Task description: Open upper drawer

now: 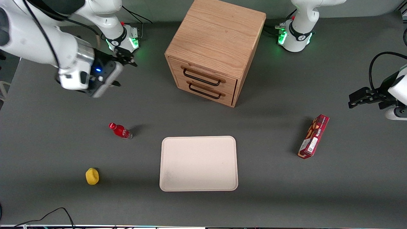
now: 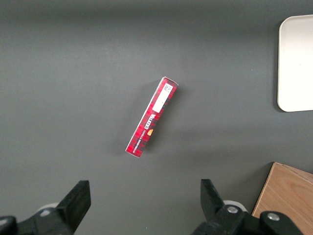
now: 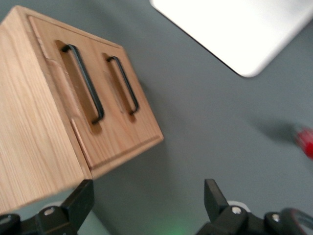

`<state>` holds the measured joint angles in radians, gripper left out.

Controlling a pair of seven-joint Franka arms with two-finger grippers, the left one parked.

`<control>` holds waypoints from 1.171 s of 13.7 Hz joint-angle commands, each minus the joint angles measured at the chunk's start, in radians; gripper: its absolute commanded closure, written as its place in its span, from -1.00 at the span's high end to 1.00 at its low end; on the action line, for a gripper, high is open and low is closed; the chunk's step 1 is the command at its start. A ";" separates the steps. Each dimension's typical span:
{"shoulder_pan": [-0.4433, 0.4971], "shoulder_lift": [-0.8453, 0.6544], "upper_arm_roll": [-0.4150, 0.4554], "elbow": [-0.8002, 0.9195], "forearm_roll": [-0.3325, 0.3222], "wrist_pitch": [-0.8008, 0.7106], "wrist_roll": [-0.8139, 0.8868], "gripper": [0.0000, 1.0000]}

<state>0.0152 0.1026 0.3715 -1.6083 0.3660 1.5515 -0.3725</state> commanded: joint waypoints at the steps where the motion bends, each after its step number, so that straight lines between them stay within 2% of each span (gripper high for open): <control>1: 0.020 0.158 0.111 0.076 0.013 0.082 -0.032 1.00; 4: 0.041 0.255 0.174 0.080 0.001 0.157 -0.022 1.00; 7: 0.081 0.327 0.179 0.079 -0.025 0.223 -0.017 1.00; 9: 0.103 0.364 0.205 0.070 -0.068 0.275 -0.017 1.00; 13: 0.118 0.388 0.231 0.028 -0.078 0.329 -0.016 1.00; 15: 0.124 0.405 0.245 0.022 -0.088 0.358 0.059 1.00; 16: 0.134 0.422 0.259 0.024 -0.123 0.369 0.088 1.00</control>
<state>0.1347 0.4978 0.6070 -1.5882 0.2925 1.8889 -0.3509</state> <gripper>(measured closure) 0.000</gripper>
